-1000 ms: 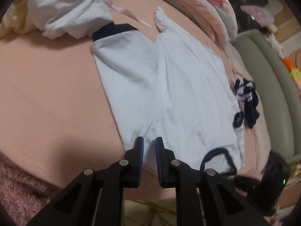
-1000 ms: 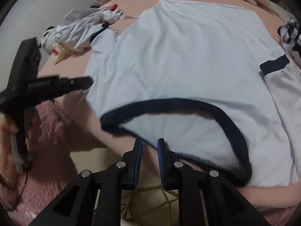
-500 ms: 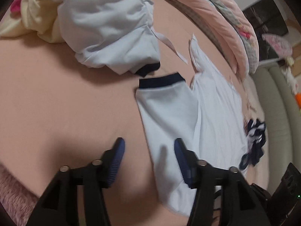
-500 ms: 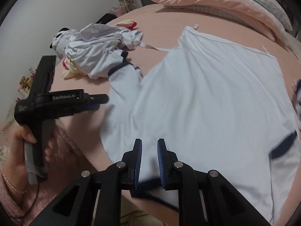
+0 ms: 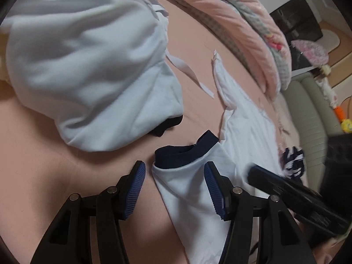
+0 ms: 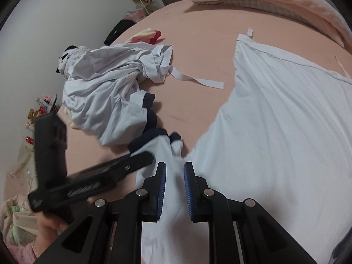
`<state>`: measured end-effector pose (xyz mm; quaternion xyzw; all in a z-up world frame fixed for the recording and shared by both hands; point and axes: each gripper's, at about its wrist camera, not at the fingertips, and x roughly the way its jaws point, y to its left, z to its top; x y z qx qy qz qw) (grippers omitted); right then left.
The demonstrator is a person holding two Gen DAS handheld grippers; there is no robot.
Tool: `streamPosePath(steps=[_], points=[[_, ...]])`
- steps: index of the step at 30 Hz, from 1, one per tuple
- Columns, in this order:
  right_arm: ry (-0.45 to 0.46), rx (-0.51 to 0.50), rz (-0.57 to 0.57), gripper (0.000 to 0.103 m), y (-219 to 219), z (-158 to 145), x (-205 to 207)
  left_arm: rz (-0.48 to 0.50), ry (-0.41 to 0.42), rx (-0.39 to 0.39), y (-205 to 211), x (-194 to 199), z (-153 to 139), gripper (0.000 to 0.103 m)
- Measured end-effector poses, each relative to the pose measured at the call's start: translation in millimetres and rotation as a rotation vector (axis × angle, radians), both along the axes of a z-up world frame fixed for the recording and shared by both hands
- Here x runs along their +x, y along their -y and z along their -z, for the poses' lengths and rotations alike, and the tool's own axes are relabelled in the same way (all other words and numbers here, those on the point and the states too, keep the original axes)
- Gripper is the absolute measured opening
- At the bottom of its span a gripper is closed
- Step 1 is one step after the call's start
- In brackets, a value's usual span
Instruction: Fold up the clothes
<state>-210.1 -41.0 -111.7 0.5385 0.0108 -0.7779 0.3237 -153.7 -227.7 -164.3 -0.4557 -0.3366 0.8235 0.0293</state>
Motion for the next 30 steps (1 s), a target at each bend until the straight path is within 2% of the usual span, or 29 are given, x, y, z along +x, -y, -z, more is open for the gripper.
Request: streamPosePath(steps=[4,8,11,15,19,21,23,24,25,26,30], points=[[0.013,0.135,-0.035,0.016,31,29,-13,-0.006,-0.008,-0.015,12,2,-6,0.053],[0.010,0.144,-0.105,0.017,35,34,2,-0.069,-0.025,0.004,31,8,-9,0.053],[0.011,0.174,-0.141,0.017,27,37,21,-0.068,0.005,0.006,33,1,-3,0.053],[0.003,0.175,-0.164,0.017,17,36,35,-0.011,0.012,-0.139,12,-12,-9,0.053],[-0.004,0.175,-0.162,0.017,13,35,41,0.085,-0.006,-0.168,-5,-20,-12,0.053],[-0.017,0.169,-0.136,0.017,11,33,42,0.126,-0.012,-0.144,-9,-20,-12,0.052],[-0.036,0.168,-0.115,0.017,11,30,42,0.154,0.006,-0.161,-14,-20,-9,0.046],[-0.052,0.167,-0.106,0.017,11,28,42,0.161,0.012,-0.191,-17,-19,-9,0.031],[-0.069,0.165,-0.096,0.017,12,25,42,0.165,0.015,-0.200,-18,-17,-10,0.012],[-0.083,0.156,-0.093,0.017,13,22,42,0.167,0.018,-0.191,-19,-15,-10,0.006],[-0.126,0.158,-0.122,0.017,26,18,40,0.132,0.007,-0.125,-15,-12,-9,0.004]])
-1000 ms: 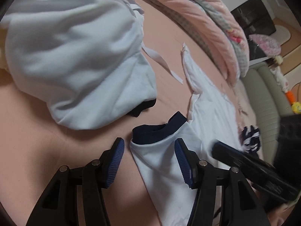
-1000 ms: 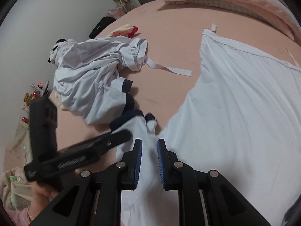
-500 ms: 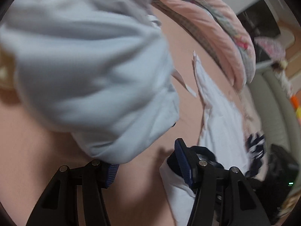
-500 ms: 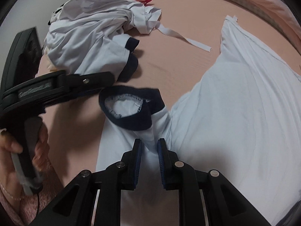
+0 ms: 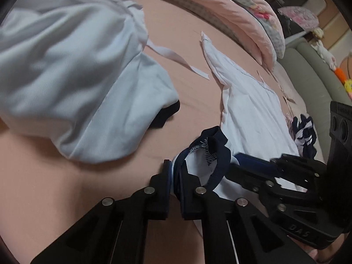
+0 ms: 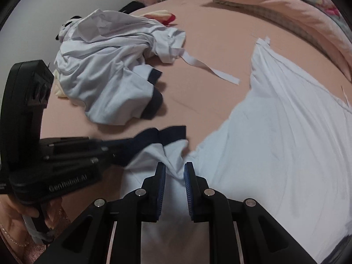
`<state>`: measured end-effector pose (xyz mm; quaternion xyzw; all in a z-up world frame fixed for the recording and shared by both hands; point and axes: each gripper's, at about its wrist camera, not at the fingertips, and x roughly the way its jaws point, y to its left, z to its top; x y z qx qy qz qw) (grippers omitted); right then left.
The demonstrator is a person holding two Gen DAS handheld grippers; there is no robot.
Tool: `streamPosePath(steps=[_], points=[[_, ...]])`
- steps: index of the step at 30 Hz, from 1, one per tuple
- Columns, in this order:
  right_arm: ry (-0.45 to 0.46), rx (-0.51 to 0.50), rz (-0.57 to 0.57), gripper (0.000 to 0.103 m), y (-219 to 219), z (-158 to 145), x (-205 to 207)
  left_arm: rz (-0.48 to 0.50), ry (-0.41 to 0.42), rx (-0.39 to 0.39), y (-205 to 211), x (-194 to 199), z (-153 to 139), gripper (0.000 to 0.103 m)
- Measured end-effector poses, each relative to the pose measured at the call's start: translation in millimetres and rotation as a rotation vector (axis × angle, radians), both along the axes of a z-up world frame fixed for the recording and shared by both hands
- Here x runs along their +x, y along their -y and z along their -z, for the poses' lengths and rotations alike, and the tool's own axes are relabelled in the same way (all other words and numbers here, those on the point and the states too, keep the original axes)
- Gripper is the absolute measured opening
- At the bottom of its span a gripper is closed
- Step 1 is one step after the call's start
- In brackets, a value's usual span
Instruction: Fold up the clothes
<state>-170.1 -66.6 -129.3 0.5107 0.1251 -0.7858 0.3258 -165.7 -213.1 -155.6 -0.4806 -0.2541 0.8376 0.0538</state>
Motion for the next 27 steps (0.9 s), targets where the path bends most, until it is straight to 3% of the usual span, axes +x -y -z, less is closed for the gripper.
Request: streamPosePath(steps=[4,9,11,15,21,27], points=[[-0.047,-0.006,0.036,0.015,1,-6,-5,-0.084,-0.098,0.048,19,10,-16,0.003],[-0.069,-0.012,0.131,0.008,-9,-13,-30,-0.152,-0.079,0.099,37,17,-15,0.003],[-0.027,-0.012,0.146,0.008,-16,-5,-49,-0.151,-0.072,0.102,36,16,-17,0.004],[0.041,-0.091,0.031,0.009,-12,-17,-39,-0.144,-0.067,0.017,32,14,-20,0.004],[0.031,0.025,-0.149,0.011,25,-13,-17,-0.158,-0.041,0.062,38,15,-13,0.005],[0.030,0.012,-0.200,0.012,30,-21,-6,-0.141,0.011,0.028,37,19,-8,0.005]])
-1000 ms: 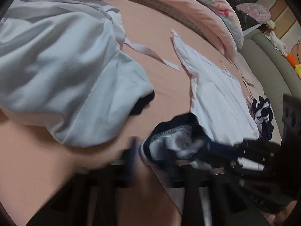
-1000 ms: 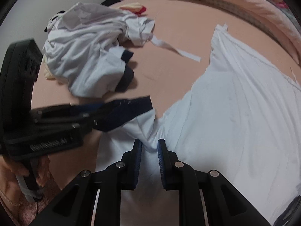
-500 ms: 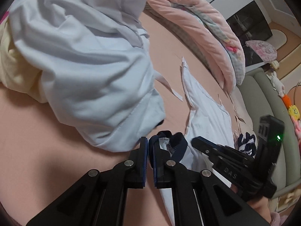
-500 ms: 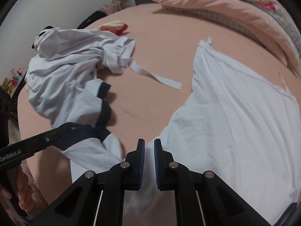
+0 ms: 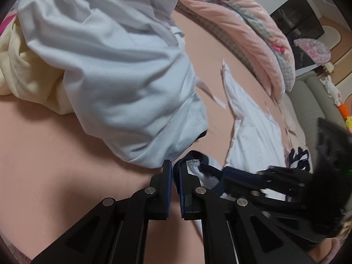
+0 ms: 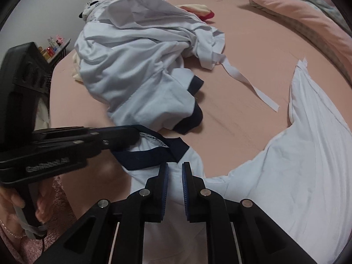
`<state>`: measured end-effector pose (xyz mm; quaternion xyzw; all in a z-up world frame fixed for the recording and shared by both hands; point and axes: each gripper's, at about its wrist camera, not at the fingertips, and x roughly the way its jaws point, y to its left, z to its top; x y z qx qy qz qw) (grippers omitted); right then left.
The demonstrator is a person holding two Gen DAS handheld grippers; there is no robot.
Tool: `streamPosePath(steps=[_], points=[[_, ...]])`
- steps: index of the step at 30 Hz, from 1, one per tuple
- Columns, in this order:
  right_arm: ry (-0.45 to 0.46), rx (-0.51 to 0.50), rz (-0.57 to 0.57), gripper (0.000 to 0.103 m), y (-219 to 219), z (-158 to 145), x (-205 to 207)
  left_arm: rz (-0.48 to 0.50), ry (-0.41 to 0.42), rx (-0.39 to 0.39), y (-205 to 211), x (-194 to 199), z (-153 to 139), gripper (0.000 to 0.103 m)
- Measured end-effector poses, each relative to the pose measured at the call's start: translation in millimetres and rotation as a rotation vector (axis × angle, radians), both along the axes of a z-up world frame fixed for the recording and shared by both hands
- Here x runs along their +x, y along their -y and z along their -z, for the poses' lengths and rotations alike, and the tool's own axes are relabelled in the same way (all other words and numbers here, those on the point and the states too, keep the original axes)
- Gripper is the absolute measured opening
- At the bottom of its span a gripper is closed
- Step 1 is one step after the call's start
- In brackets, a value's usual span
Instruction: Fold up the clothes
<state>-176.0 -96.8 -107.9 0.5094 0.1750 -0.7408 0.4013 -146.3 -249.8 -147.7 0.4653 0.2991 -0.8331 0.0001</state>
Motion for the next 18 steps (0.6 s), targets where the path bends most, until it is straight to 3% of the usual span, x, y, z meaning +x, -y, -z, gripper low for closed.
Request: streamPosePath(steps=[8,10,15,17,18], points=[[-0.024,0.094,-0.073,0.012,17,14,10,0.031,0.020,-0.015,-4,1,3,0.005],[-0.057,0.134,-0.056,0.032,23,21,6,0.036,0.029,-0.016,-4,2,5,0.005],[-0.078,0.126,0.001,0.041,24,20,-4,0.019,0.036,0.003,3,6,7,0.005],[-0.050,0.109,-0.005,0.040,22,24,-8,0.001,0.012,0.024,7,9,4,0.005],[-0.032,0.088,0.006,0.034,19,24,-11,-0.006,0.007,0.027,9,10,3,0.006]])
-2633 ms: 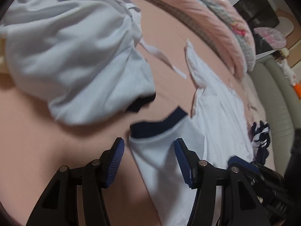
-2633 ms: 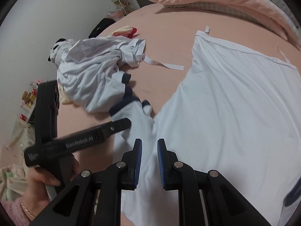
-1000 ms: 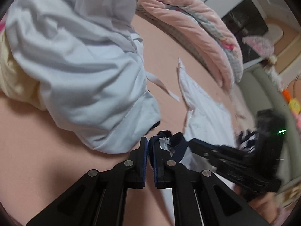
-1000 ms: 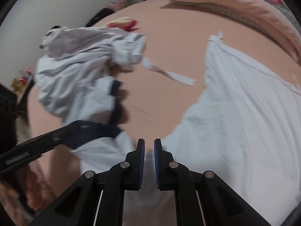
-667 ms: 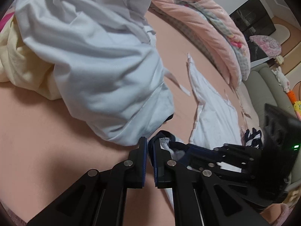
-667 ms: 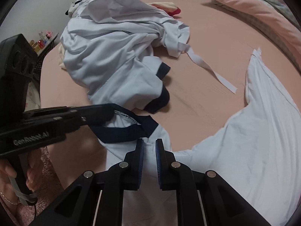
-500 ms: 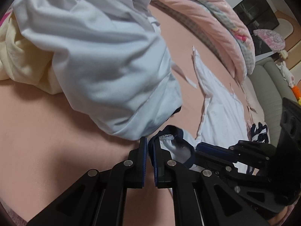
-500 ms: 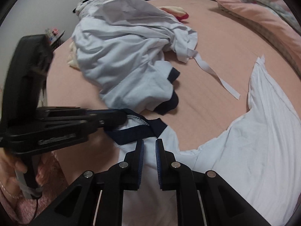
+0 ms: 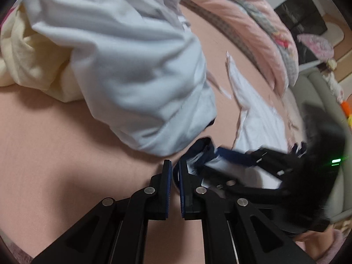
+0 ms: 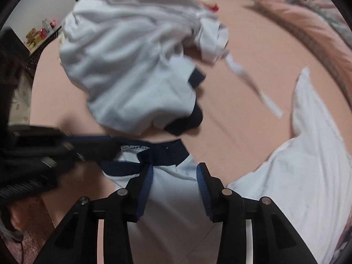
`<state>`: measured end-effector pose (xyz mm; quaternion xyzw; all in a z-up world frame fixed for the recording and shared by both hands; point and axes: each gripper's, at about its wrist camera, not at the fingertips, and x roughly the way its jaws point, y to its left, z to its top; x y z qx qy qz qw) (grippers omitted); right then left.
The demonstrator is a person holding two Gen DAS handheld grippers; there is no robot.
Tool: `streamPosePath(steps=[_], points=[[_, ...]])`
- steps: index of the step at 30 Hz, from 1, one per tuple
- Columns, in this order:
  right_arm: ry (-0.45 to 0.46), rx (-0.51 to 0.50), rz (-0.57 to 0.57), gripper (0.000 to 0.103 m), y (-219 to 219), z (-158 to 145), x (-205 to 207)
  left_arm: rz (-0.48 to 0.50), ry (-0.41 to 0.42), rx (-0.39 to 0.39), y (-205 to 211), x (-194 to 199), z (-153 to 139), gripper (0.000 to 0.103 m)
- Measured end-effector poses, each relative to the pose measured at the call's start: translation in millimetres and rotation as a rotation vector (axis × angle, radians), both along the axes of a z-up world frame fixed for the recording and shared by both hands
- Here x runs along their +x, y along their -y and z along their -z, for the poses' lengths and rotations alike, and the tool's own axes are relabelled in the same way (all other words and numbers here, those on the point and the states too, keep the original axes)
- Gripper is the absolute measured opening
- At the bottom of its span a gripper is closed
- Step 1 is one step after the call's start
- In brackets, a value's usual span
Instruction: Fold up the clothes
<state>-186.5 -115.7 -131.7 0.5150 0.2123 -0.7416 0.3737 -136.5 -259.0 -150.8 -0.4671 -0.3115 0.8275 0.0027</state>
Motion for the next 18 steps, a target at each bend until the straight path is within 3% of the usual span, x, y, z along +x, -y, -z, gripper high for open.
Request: streamPosePath(steps=[1,2,5,7,11,18], points=[[0.017,-0.021,0.011,0.013,-3,0,-3,-0.006,-0.003,0.001,2,1,-1,0.008],[0.040,-0.048,0.031,0.008,-8,-2,-7,-0.006,0.001,0.009,3,2,0,0.010],[0.117,-0.133,0.103,0.008,-28,-8,-19,0.004,0.010,0.035,4,3,3,0.027],[0.168,-0.190,0.152,0.008,-40,-12,-28,0.023,-0.012,0.036,2,4,1,0.044],[0.247,-0.230,0.193,0.009,-56,-11,-38,0.026,0.010,-0.051,0,5,2,0.045],[0.147,-0.150,0.203,0.010,-70,-22,-31,0.082,-0.002,-0.106,-15,-2,2,0.045]])
